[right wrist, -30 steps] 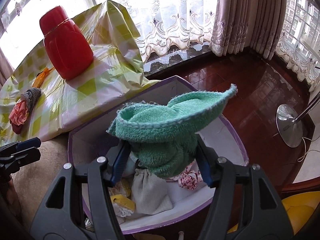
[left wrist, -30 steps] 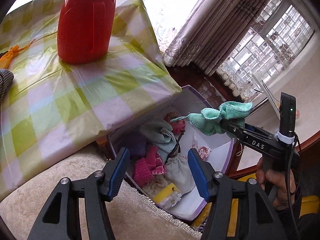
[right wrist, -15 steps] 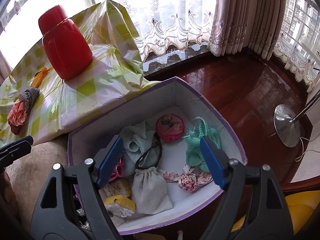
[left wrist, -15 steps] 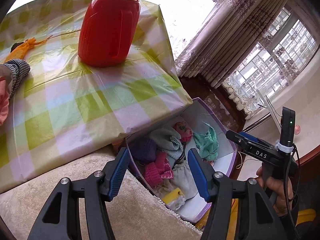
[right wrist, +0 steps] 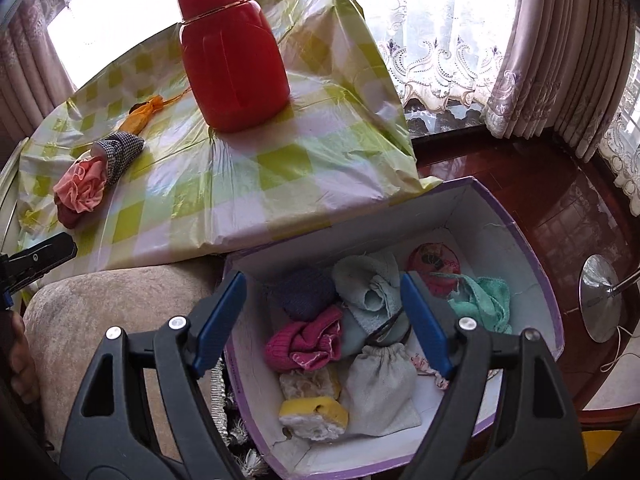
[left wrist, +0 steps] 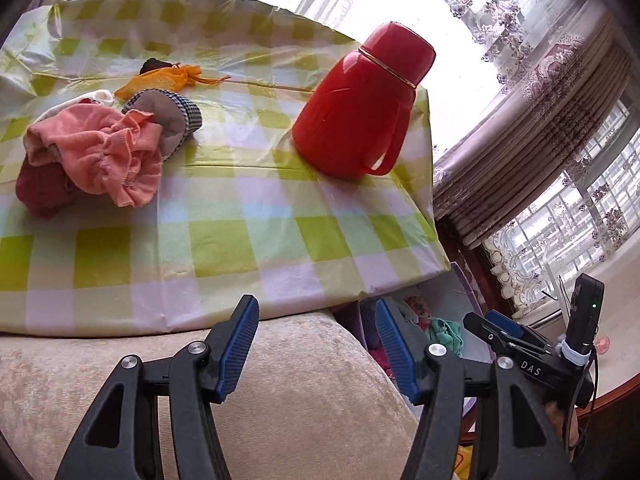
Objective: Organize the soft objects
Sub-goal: 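Move both open tools back from the box to the pile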
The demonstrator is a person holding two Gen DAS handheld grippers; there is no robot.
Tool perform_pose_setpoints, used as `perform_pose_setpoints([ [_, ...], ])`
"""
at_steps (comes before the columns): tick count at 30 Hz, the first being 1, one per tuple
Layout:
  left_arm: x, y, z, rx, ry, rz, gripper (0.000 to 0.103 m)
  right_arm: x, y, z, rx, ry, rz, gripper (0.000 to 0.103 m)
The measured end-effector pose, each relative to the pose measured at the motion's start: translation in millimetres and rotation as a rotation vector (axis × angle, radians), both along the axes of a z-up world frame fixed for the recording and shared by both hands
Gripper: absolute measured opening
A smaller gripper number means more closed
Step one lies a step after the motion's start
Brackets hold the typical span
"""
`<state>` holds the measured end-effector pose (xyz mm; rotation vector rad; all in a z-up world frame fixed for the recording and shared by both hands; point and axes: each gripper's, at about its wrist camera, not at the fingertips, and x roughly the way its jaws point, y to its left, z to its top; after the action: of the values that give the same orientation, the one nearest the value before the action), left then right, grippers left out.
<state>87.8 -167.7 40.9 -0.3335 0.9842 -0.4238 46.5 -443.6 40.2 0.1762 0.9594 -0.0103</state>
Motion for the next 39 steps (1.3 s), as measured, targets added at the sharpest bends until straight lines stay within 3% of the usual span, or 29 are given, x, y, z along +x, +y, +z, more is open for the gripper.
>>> perform_pose_setpoints([
  [9, -2.6, 91.0, -11.4, -0.019, 0.018, 0.239, 0.062, 24.8, 67.7, 5.6, 0.015, 0.001, 0.145, 0.081],
  [19, 8.8, 161.8, -27.0, -0.029, 0.047, 0.416, 0.061, 54.4, 123.5, 0.7, 0.023, 0.024, 0.246, 0.081],
  [29, 36.0, 183.2, -33.0, 0.009, 0.050, 0.457, 0.062, 83.8, 163.4, -0.7, 0.052, 0.026, 0.291, 0.081],
  [39, 77.3, 187.6, -42.1, 0.039, 0.063, 0.416, 0.075, 118.7, 196.6, 7.5, 0.085, -0.001, 0.317, 0.082],
])
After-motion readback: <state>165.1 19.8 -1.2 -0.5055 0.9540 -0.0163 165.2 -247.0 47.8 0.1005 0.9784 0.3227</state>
